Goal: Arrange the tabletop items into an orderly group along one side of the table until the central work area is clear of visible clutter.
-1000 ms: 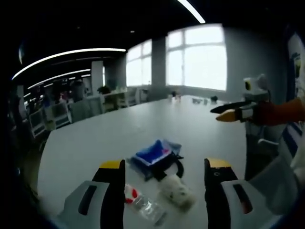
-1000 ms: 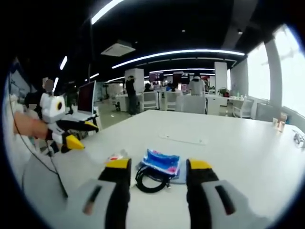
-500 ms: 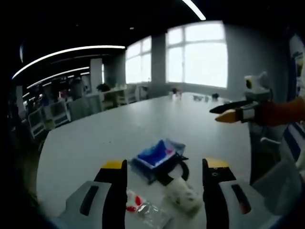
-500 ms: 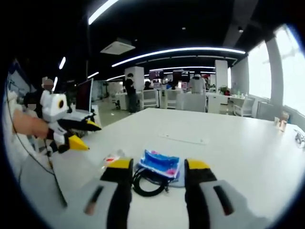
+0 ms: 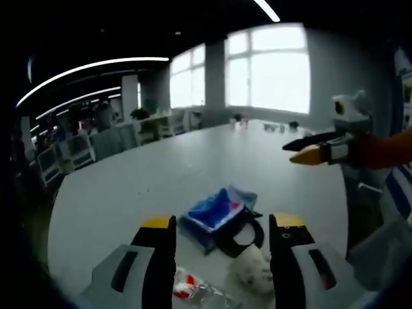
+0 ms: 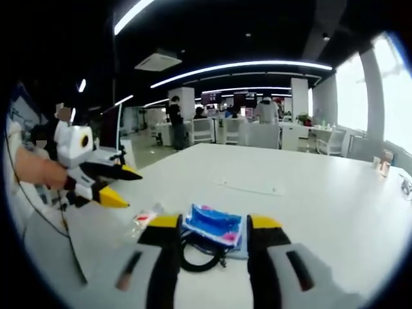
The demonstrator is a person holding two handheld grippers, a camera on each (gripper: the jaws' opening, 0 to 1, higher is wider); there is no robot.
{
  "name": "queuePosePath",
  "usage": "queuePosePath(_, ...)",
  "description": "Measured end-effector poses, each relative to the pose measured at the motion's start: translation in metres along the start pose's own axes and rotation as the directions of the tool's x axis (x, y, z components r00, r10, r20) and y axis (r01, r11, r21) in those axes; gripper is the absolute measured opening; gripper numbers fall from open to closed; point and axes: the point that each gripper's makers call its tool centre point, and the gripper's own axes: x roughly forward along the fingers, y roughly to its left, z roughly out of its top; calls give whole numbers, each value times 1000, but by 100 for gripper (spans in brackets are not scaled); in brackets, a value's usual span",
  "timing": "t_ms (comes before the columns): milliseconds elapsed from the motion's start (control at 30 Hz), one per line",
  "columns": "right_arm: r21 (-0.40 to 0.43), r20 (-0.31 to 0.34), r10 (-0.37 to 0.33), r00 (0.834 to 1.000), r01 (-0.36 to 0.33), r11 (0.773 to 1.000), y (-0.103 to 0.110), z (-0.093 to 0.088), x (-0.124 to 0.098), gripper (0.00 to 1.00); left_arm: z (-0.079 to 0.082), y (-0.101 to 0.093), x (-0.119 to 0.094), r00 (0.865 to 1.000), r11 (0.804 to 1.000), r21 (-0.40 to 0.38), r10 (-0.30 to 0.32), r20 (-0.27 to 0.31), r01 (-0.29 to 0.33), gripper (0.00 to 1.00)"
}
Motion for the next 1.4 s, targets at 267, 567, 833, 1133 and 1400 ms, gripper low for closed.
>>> queuePosePath(267,0,-12,4,1000,-4,1000,-5,-3,13,37,-5,7,12,1000,1000,8,4,-27,-4,54)
queuePosePath(567,1,-26,0,1000,0,1000,-13,-6,27,35,-8,14,27,999,1000,4,12,-52,-12,51)
queuePosePath(833,8,-35,0,999,1,1000,-20,-11,39,35,-12,19,42,997,1000,12,6,-74,-6,49)
queuePosePath(1133,11,-54,-10,999,10,1000,-27,-16,52,33,-18,27,55,994,1000,15,18,-111,-16,46)
queuePosePath(1400,18,-65,-10,998,11,1000,-30,-22,64,32,-24,32,68,990,1000,20,23,-142,-20,43)
